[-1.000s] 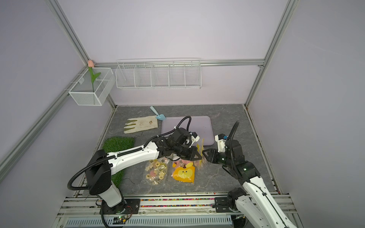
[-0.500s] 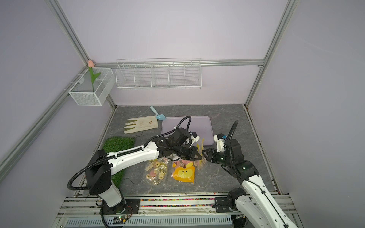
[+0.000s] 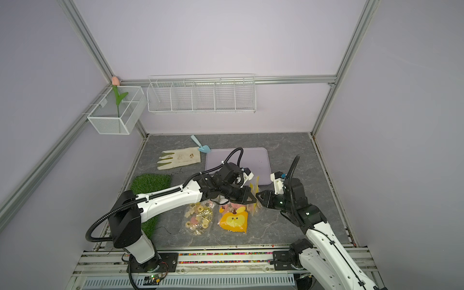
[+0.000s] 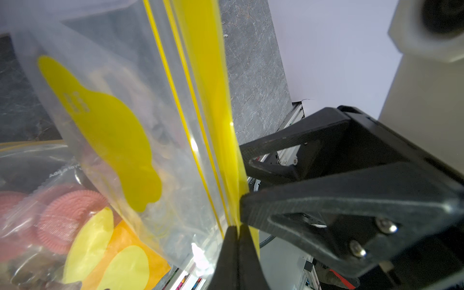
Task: Pour cookies out of the ziploc bag
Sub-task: Open the ziploc bag at the center of the board.
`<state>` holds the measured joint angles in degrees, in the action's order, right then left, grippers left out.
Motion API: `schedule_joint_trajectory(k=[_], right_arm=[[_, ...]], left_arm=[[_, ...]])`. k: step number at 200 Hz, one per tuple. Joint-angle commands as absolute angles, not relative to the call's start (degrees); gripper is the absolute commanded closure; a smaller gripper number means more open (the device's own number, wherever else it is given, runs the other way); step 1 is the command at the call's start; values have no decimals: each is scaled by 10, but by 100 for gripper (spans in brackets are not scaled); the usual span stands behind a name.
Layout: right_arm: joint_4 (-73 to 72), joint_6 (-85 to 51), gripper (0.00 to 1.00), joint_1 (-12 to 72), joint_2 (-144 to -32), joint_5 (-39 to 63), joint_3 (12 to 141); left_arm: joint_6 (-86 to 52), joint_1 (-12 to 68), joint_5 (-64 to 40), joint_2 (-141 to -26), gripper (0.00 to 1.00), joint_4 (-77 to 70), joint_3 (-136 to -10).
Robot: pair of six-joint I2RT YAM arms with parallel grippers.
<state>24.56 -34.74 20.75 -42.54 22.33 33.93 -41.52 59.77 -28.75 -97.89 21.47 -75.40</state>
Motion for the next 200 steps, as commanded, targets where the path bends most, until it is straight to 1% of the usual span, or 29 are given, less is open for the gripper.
schedule_joint_trajectory(k=[1, 77, 171, 200], right_arm=[[233, -352, 66, 212, -430, 223, 328], [214, -360, 69, 213, -438, 237, 328], [208, -362, 76, 214, -450, 240, 328], [203, -366, 81, 213, -452, 244, 329]], left_arm=[[-412, 601, -282, -977, 100, 210, -765], [-413, 602, -283, -974, 100, 203, -761], [-412, 602, -285, -974, 100, 203, -761], [-412, 602, -284, -974, 100, 204, -760]])
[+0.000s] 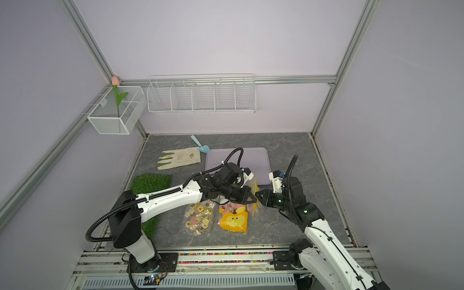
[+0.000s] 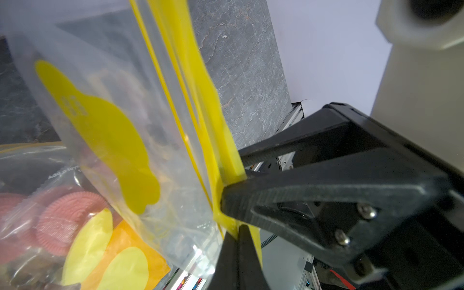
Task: Pour cookies out of the ziploc bag
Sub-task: Open the ziploc bag at the center of the board.
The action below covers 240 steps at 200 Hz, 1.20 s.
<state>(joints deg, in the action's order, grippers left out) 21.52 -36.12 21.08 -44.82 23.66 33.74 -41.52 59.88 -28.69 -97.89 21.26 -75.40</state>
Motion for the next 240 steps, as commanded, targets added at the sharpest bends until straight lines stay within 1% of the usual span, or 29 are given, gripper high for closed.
schedule_joint_trajectory(k=[1, 45, 92, 110, 138, 145, 167, 210, 231, 240], right_arm=[[203, -366, 81, 213, -452, 244, 330], [198, -365, 93, 214, -454, 244, 326], [211, -360, 93, 215, -444, 232, 336], [215, -362, 93, 219, -440, 229, 339], [217, -365, 93, 225, -439, 225, 343], [216, -366, 94, 227, -438, 223, 343], [219, -369, 93, 229, -435, 220, 345], [219, -376, 93, 231, -431, 220, 347], [216, -380, 94, 231, -430, 221, 347], [216, -380, 93, 232, -430, 221, 347]], left_arm=[[-412, 602, -283, -974, 100, 204, -760], [-411, 602, -276, -969, 100, 202, -755], [-410, 602, -247, -963, 100, 216, -751], [-410, 602, -243, -963, 86, 214, -751], [-409, 602, -238, -967, 74, 211, -753], [-410, 602, -237, -968, 73, 209, -754], [-411, 602, -237, -972, 74, 207, -757], [-411, 602, -231, -978, 89, 209, -760], [-412, 602, -232, -982, 90, 209, -764], [-411, 602, -233, -983, 88, 208, -764]])
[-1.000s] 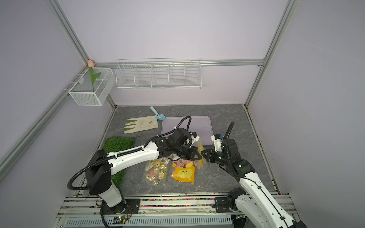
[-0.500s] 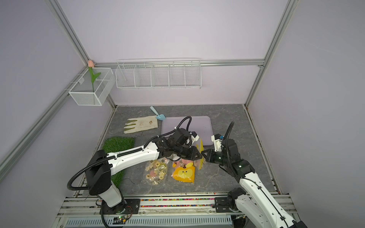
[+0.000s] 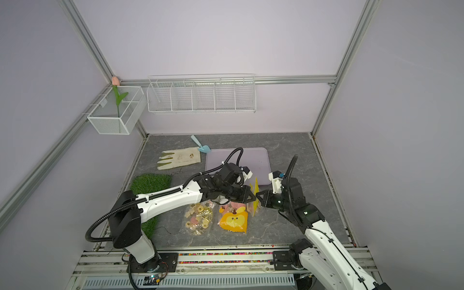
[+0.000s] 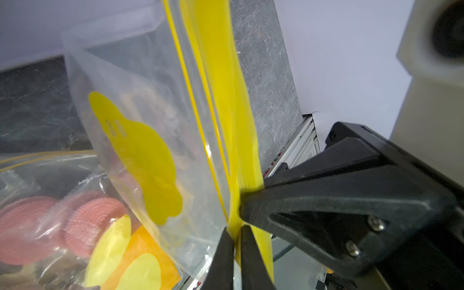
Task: Pour cookies out of the ziploc bag
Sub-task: Open the ziploc bag at the center of the board.
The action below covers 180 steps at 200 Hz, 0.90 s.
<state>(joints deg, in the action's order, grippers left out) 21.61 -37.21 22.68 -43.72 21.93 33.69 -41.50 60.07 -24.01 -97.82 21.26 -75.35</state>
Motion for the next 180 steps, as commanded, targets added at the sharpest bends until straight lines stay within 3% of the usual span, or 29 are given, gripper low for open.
schedule_joint_trajectory(k=[1, 28, 50, 93, 122, 180], right_arm=[[216, -381, 93, 231, -430, 221, 347], [215, -382, 94, 233, -430, 220, 346], [215, -384, 94, 232, -430, 219, 346], [212, -387, 94, 234, -430, 221, 346], [213, -386, 93, 233, -433, 216, 348], [248, -375, 93, 238, -441, 183, 367]], left_arm=[[-411, 602, -233, -983, 88, 208, -764], [-411, 602, -229, -981, 72, 207, -764], [-410, 602, -229, -981, 71, 204, -763], [-411, 602, -230, -985, 81, 203, -761], [-412, 602, -229, -988, 100, 209, -763], [-412, 601, -202, -995, 100, 253, -779]])
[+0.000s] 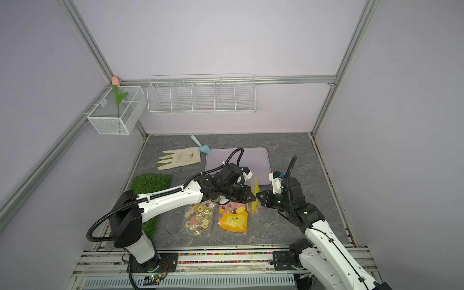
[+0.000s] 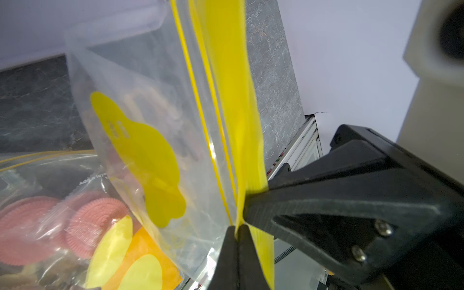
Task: Pour cookies out of the ziploc bag
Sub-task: Open the ziploc bag at the center of the board.
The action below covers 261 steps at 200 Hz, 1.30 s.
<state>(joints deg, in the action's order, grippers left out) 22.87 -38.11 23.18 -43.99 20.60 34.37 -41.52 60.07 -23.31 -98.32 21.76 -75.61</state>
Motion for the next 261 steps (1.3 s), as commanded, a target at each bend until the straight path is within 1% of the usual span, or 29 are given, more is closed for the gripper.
schedule_joint_trajectory(k=[1, 50, 103, 151, 196, 221, 230, 235, 248, 261], right_arm=[[249, -375, 93, 238, -441, 182, 367], [285, -367, 93, 243, -447, 137, 385], [307, -374, 93, 244, -456, 102, 390], [331, -377, 93, 244, -461, 71, 394], [291, -375, 93, 244, -439, 120, 385], [270, -368, 72, 245, -420, 154, 383], [264, -368, 61, 245, -416, 162, 382], [262, -368, 56, 245, -414, 166, 382], [258, -367, 50, 246, -415, 176, 382], [257, -365, 49, 247, -423, 180, 384]], left_arm=[[-411, 601, -201, -995, 100, 254, -779], [-396, 601, -158, -992, 100, 310, -805], [-393, 601, -118, -983, 100, 335, -811], [-394, 601, -102, -985, 100, 349, -812], [-391, 601, -123, -979, 100, 322, -807], [-392, 602, -134, -980, 100, 320, -811], [-393, 603, -138, -980, 100, 319, -813], [-393, 604, -139, -980, 100, 320, -814], [-394, 606, -140, -980, 100, 322, -819], [-394, 607, -140, -980, 100, 323, -822]])
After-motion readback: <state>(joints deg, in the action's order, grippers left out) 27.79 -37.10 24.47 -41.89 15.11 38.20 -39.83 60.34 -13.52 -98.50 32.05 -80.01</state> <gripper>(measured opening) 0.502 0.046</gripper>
